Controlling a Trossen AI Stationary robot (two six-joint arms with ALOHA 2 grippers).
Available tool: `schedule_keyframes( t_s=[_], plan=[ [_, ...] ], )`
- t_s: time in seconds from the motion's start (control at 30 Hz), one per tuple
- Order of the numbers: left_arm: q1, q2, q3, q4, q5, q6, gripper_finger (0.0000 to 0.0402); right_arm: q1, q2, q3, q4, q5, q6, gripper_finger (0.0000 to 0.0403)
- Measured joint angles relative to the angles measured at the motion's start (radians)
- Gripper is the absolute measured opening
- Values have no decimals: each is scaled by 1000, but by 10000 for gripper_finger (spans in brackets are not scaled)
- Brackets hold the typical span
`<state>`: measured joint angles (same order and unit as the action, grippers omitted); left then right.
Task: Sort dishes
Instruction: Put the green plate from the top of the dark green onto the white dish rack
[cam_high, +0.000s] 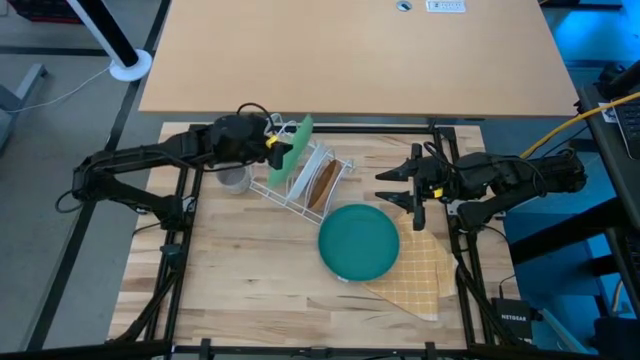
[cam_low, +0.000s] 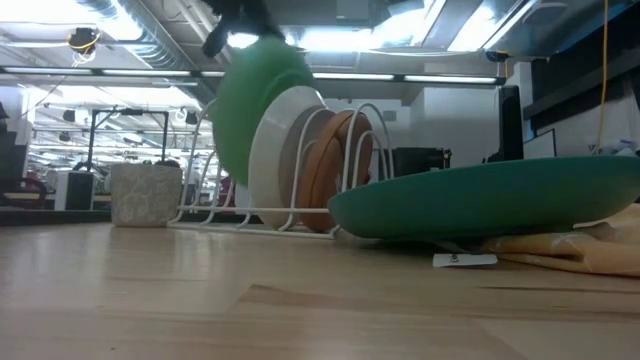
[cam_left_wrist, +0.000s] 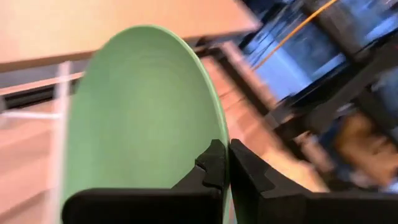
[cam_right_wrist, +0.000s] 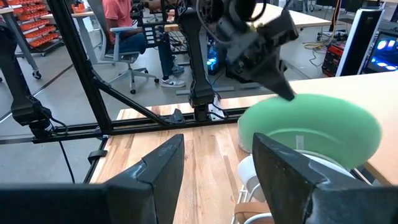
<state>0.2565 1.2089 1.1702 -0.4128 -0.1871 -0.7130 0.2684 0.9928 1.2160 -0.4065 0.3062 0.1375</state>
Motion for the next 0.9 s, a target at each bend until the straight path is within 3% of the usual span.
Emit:
schedule_keyframes(
  t_s=[0.3, 0.9],
  plan=[
    [21, 37, -2, -205, -40, 185, 37, 0, 0, 0, 0, 0, 0, 195],
    [21, 59, 19, -207, -52, 559, 152, 0, 0, 0, 0, 0, 0, 195]
  ],
)
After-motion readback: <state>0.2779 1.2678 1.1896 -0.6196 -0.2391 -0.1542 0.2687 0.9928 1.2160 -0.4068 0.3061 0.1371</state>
